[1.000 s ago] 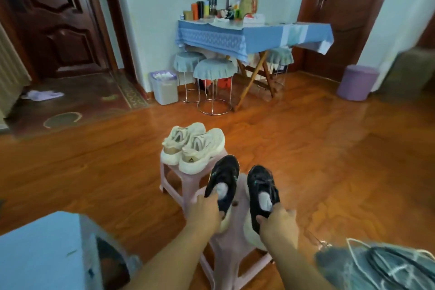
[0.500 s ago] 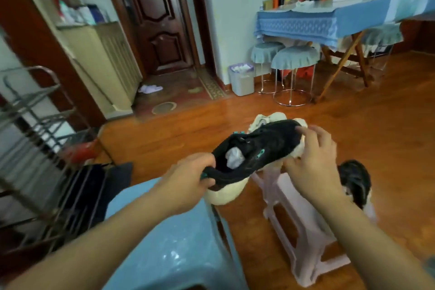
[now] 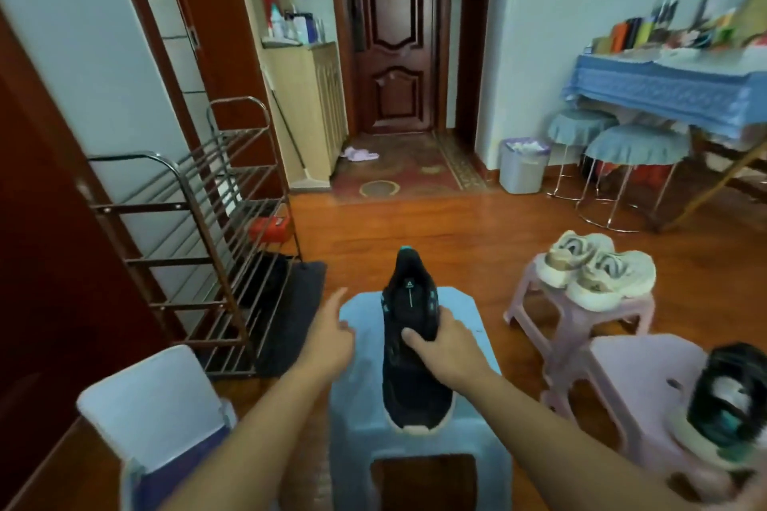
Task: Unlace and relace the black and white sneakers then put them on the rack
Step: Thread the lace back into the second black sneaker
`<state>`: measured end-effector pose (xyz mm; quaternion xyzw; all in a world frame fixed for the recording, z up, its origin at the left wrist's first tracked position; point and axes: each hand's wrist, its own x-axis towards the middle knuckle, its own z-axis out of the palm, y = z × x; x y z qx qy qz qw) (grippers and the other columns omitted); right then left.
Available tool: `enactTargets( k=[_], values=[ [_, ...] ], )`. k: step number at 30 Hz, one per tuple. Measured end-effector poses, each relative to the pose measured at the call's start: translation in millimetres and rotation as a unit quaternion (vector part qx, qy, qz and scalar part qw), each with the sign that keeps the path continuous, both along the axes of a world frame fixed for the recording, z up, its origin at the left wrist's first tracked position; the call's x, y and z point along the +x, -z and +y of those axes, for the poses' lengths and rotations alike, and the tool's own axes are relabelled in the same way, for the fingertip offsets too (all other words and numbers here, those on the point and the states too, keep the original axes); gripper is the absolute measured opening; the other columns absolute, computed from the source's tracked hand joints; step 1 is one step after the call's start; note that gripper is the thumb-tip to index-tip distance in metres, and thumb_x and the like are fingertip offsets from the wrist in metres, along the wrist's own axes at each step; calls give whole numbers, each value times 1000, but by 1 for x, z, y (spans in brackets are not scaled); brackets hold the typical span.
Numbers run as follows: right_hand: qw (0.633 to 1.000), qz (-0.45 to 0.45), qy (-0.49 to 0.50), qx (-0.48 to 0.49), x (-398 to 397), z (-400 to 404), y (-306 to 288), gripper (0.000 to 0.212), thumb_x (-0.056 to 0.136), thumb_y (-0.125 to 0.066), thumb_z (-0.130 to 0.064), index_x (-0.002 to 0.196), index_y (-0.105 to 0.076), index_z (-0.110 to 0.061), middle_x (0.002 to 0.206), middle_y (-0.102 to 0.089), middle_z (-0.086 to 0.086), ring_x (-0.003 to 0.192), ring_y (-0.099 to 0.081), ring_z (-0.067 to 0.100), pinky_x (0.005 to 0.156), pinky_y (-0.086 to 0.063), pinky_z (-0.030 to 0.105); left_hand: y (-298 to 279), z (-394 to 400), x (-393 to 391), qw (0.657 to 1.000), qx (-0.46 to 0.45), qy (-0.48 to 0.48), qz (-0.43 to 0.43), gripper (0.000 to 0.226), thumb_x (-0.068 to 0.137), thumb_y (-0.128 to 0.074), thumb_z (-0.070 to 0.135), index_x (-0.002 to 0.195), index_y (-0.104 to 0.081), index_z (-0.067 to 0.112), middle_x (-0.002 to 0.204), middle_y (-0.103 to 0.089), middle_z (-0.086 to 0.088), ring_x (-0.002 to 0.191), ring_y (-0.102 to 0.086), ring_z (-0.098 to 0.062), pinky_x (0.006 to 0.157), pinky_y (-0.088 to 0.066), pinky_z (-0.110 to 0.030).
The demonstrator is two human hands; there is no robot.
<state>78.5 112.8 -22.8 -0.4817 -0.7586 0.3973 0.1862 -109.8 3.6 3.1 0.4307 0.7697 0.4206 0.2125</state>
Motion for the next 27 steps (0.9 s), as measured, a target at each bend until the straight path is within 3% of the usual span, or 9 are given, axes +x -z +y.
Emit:
enactTargets(
  k=[4, 7, 10, 15, 17, 20, 23, 27],
  values=[
    [998, -42, 36, 15, -9, -4, 3, 88, 67, -46, -83, 140, -42, -34, 121, -64, 1, 118, -57, 31, 99, -49, 48, 7, -33, 51, 993, -60, 52, -83, 60, 98, -42, -10, 147, -47, 23, 150, -42, 4, 141, -43, -18, 106, -43, -31],
    [997, -78, 26, 15, -1, -10, -11, 88, 75, -47, -79, 146, -39, -27, 131, -60, 8, 128, -50, 36, 105, -43, 48, -13, -36, 68, 999, -12, 25, -28, 54, 97, -43, -8, 140, -56, 21, 143, -50, 2, 134, -44, -10, 104, -40, -26],
    [992, -103, 24, 62, 32, -22, -37, 78, 92, -52, -57, 154, -33, -14, 148, -46, 14, 138, -38, 38, 113, -33, 44, -42, -28, 96, 997, 56, 18, 41, 47, 93, -46, -7, 121, -67, 24, 124, -61, 5, 119, -55, -11, 96, -41, -25],
    [987, -59, 82, 125, 177, -50, -79, 42, 90, -60, -34, 128, -64, -16, 123, -66, 10, 117, -58, 27, 96, -43, 32, -80, 10, 213, 973, 96, 207, 35, 38, 94, -53, -2, 94, -72, 31, 98, -70, 14, 86, -60, 4, 71, -39, -6],
    [979, -57, 148, 127, 257, -70, -87, 32, 93, -59, -29, 120, -69, -13, 117, -69, 8, 110, -61, 22, 89, -43, 27, -83, 23, 280, 952, 86, 293, 28, 37, 95, -54, 0, 91, -71, 33, 95, -70, 14, 79, -60, 9, 67, -39, -4],
    [947, -107, 276, 125, 378, -109, -78, 21, 91, -61, -14, 108, -73, -13, 110, -71, 6, 104, -62, 21, 88, -43, 30, -74, 29, 384, 901, 42, 431, 37, 28, 102, -52, 11, 105, -70, 33, 110, -69, 13, 100, -62, 0, 88, -48, -18],
    [905, -180, 364, 125, 480, -141, -51, 21, 84, -63, -7, 95, -75, -20, 101, -72, 2, 100, -63, 23, 87, -45, 32, -54, 23, 465, 841, -20, 538, 65, 27, 104, -50, 20, 119, -69, 31, 120, -68, 13, 108, -61, -4, 94, -49, -24],
    [848, -256, 446, 128, 574, -144, -41, 20, 88, -67, -14, 104, -77, -21, 103, -68, 8, 105, -60, 31, 90, -43, 35, -26, 14, 519, 783, -92, 605, 113, 29, 105, -49, 27, 128, -65, 31, 130, -64, 10, 108, -59, -6, 95, -47, -24]
  ],
)
